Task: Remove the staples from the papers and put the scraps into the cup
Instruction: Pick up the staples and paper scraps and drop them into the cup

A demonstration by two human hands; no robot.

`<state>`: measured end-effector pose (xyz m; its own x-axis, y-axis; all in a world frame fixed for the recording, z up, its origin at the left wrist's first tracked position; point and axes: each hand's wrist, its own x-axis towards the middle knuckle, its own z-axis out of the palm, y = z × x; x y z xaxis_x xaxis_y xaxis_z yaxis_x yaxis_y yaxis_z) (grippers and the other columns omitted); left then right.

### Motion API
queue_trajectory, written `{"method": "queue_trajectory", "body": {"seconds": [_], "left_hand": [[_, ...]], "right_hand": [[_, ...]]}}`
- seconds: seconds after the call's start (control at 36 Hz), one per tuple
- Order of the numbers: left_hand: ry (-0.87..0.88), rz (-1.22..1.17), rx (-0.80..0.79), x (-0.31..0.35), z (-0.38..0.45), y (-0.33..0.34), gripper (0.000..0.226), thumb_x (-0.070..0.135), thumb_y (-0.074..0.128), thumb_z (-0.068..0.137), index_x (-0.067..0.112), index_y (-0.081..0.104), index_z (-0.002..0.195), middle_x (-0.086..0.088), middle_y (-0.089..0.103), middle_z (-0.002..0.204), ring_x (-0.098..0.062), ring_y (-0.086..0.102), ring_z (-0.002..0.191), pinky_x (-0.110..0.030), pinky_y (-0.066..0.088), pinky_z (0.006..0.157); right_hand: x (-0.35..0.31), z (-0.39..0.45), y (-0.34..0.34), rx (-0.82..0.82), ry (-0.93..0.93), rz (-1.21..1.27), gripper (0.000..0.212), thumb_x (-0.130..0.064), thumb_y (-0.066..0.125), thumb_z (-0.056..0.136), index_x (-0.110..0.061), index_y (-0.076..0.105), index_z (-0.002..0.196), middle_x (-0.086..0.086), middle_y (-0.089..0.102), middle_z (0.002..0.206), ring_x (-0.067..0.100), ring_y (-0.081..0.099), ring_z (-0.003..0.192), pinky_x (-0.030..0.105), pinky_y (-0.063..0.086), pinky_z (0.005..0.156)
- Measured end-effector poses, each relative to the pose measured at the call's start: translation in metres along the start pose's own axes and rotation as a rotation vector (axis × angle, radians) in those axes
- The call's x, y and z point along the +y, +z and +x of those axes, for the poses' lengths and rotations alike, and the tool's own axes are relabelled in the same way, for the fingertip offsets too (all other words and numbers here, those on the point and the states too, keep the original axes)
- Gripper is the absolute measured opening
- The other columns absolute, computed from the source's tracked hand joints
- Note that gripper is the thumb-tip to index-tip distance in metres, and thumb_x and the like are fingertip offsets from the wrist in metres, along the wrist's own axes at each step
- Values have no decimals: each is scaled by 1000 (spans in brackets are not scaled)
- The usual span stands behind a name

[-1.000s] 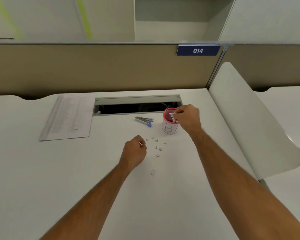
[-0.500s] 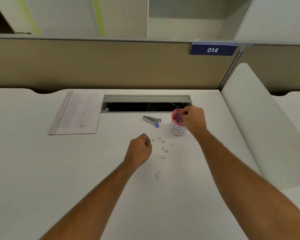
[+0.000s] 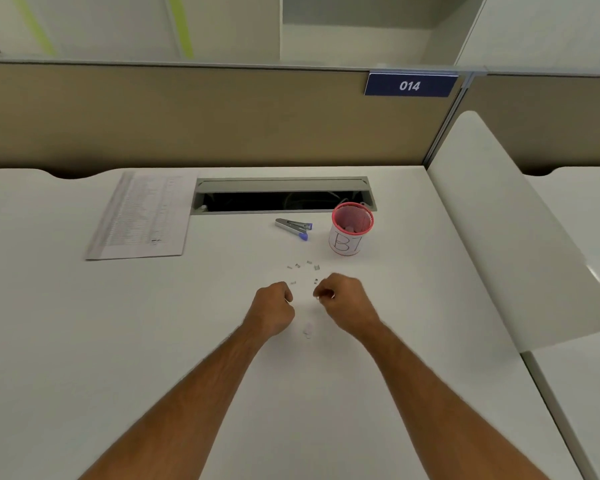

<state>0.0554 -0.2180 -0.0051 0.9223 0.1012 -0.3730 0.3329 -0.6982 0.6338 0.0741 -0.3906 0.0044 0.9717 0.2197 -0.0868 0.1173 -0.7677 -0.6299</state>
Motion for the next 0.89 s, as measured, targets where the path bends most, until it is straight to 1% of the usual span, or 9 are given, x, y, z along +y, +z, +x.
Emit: {"method": "queue_trajectory", "body": {"seconds": [0.08,0.14,0.19,0.25,0.31,0.39,0.56,0.69,0.89], "left_hand": [[5,20,14,-5,-1,3,20,0,59,85,18,62,94,-4,67,100,-17,62,84,-22,49,67],[4,24,23,-7,-1,4,20,1,59,86,17,63,98,-3,66,100,-16,62,86,-21,47,69],[9,33,35,-8,-1,5,21,2,59,88,16,65,103,-2,66,102,-15,61,87,-21,46,70],[16,41,49,-9,-1,6,21,3,59,89,15,65,105,-2,67,103,-15,61,88,-20,45,71],[21,42,52,-9,-2,6,23,2,58,88,14,66,105,-2,67,103,-15,61,88,-21,45,70],[29,44,48,-8,-4,6,24,1,55,86,15,65,103,-2,66,102,-16,61,86,-21,45,69],[53,50,51,-10,-5,7,24,1,56,85,15,65,101,1,64,94,-14,60,80,-17,42,58],[64,48,77,-8,-4,8,22,2,58,87,15,66,102,0,67,99,-14,62,84,-19,45,66],[81,60,99,-3,-2,10,22,2,59,89,13,67,105,-3,69,103,-13,60,85,-19,44,69]], "right_hand": [[4,-13,14,-114,22,-34,25,-3,65,82,-13,77,101,2,69,99,13,62,89,26,52,86],[4,-19,20,-164,56,-41,27,-17,74,80,-16,74,108,2,66,100,15,62,92,27,51,85],[3,-23,26,-190,98,-29,40,-31,81,76,-18,70,113,2,61,102,16,59,93,27,50,83],[2,-26,30,-188,98,-34,47,-35,83,73,-18,69,115,2,59,104,17,57,93,28,49,83],[1,-28,34,-188,79,-47,45,-31,84,73,-17,70,114,3,58,105,19,58,93,30,51,83],[0,-31,37,-186,54,-72,38,-24,82,75,-15,72,110,6,59,104,21,59,94,33,52,83],[-2,-34,35,-156,12,-103,24,-12,72,82,-14,76,105,6,65,100,21,63,93,33,53,84],[-2,-36,34,-139,5,-123,24,-7,67,85,-13,77,106,5,71,102,19,65,95,31,53,88],[-4,-37,34,-141,-26,-206,25,-6,56,92,-10,75,107,7,71,103,22,64,94,32,53,87]]}}
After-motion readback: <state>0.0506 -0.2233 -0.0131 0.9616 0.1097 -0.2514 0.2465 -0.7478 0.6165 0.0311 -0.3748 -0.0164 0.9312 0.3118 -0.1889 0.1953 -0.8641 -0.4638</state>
